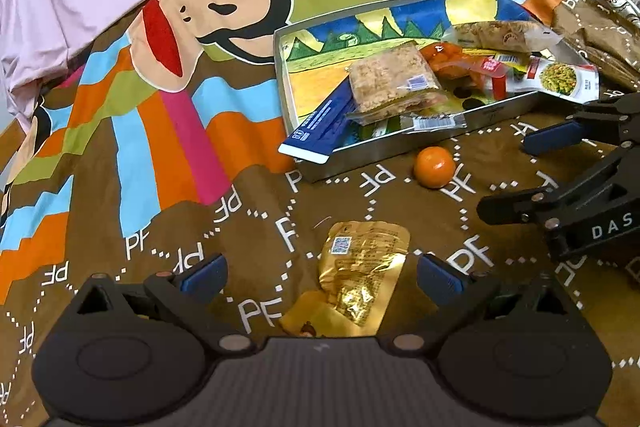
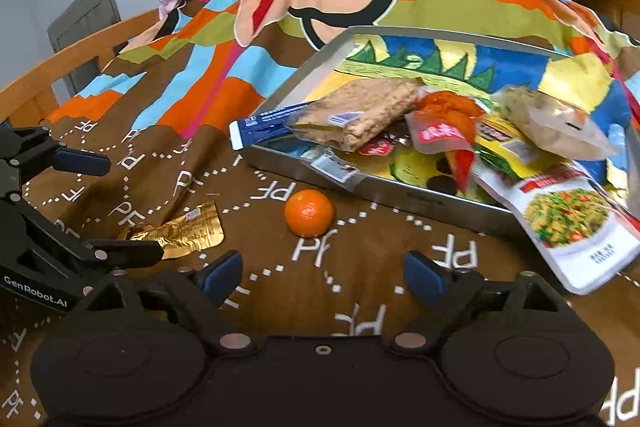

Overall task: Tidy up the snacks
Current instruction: 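Grasp the orange mandarin with the right tool while the left tool grasps the gold packet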

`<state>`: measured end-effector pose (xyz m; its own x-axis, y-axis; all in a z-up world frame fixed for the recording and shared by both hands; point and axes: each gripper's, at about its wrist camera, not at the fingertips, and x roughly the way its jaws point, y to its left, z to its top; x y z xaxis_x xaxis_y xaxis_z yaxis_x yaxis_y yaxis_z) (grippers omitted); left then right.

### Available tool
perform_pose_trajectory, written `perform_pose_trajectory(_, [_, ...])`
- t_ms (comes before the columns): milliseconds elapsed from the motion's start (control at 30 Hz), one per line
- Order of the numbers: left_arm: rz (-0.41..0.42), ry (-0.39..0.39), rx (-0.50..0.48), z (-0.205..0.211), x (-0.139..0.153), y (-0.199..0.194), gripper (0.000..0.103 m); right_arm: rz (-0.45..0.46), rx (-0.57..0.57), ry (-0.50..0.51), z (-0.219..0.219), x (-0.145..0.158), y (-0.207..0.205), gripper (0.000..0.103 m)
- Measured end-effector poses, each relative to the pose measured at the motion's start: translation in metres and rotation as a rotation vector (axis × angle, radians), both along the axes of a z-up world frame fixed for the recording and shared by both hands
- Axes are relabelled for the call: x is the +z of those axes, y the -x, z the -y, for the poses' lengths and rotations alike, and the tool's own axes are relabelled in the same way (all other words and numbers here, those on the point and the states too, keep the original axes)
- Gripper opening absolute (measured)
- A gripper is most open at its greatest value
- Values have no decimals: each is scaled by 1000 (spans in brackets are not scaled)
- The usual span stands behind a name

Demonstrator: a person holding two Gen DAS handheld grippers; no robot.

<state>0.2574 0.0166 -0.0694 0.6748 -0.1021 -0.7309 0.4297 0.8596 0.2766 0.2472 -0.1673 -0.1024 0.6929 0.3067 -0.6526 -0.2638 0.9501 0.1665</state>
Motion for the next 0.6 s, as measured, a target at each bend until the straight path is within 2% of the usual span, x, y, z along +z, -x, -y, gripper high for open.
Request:
perform_pose_trajectory(167, [-45,28,21,-7,-4,-5,101,6,14,-10,-8,-5,-11,72])
perform_pose_trajectory(367, [-90,129,7,-18,-6,-13,88,7,20,-21,-17,-11,-31,58])
perform_pose_trajectory(533, [-75,208,-62,-21,-1,-11,88,11,31,-9,-22,-18,-41,53])
perform_pose_trajectory(600, [-82,212,-91,-19,-1,-11,88,13,32,-4,-21,-20,-43,44])
